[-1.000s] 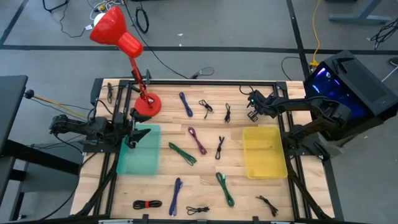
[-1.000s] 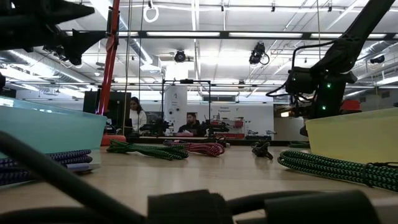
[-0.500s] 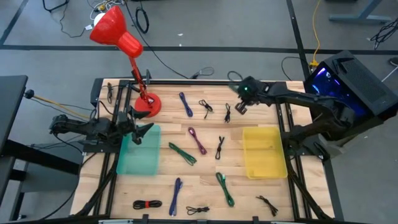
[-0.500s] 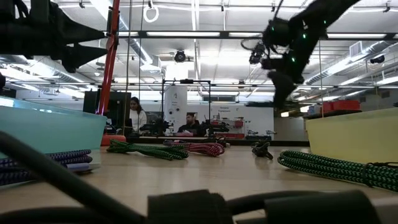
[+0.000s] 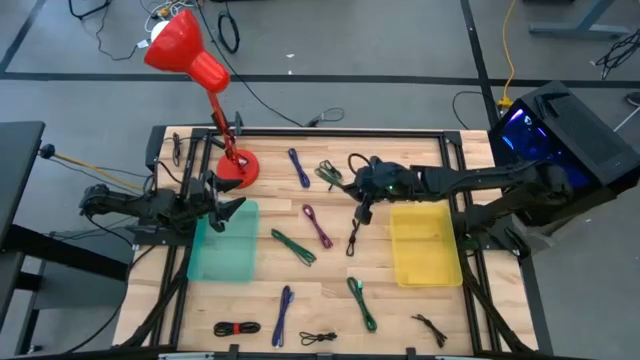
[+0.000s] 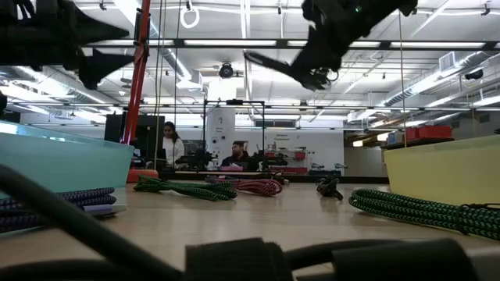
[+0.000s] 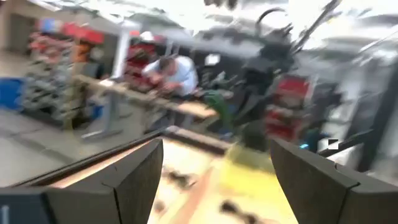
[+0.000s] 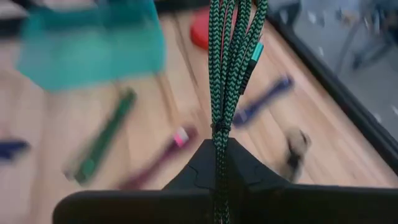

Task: Pick & Place USB Port
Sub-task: Put the top right green charger cable into the green bin

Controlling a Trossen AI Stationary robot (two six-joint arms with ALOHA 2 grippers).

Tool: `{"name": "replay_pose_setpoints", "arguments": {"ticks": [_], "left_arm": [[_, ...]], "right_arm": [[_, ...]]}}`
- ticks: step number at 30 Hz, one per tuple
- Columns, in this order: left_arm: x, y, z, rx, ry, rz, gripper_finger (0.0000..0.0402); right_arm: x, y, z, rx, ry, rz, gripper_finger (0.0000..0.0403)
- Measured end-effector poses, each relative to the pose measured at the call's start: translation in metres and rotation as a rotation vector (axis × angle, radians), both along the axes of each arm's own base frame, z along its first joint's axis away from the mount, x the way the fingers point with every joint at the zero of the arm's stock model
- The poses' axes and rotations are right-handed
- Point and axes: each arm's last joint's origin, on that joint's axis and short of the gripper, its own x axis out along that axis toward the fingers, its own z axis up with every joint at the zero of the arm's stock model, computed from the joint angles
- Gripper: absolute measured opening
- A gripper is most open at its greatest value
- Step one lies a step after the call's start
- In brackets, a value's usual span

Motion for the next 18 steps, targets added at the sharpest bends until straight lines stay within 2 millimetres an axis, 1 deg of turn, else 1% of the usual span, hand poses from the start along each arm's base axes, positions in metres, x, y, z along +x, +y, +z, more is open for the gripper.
{"name": "replay_pose_setpoints", "arguments": {"ticks": [2,4,7,9,11,14,18], "left_arm": [[0.000,-0.001,0.007,0.019,-0.067,-0.020,0.0303],[0.002,-0.002,0.012,0.060,-0.092,-0.018,0.0303],[0.012,-0.003,0.019,0.076,-0.031,-0.005,0.0303],[0.022,-0.004,0.033,0.083,-0.023,-0.022,0.0303],[0.038,-0.007,0.048,0.119,0.006,-0.033,0.0303],[0.067,-0.009,0.069,0.219,0.086,-0.012,0.0303],[0.108,-0.009,0.087,0.302,0.164,-0.031,0.0303]], "right_arm": [[0.003,0.006,0.004,-0.019,-0.049,0.026,0.0006],[0.006,0.010,0.009,-0.032,-0.104,0.042,0.0006],[0.008,0.012,0.015,-0.049,-0.161,0.063,0.0006],[0.011,0.011,0.017,-0.064,-0.192,0.067,0.0006],[0.014,0.011,0.017,-0.080,-0.218,0.073,0.0005],[0.022,0.013,0.016,-0.074,-0.261,0.108,0.0005],[0.029,0.020,0.014,-0.090,-0.295,0.148,0.0005]]}}
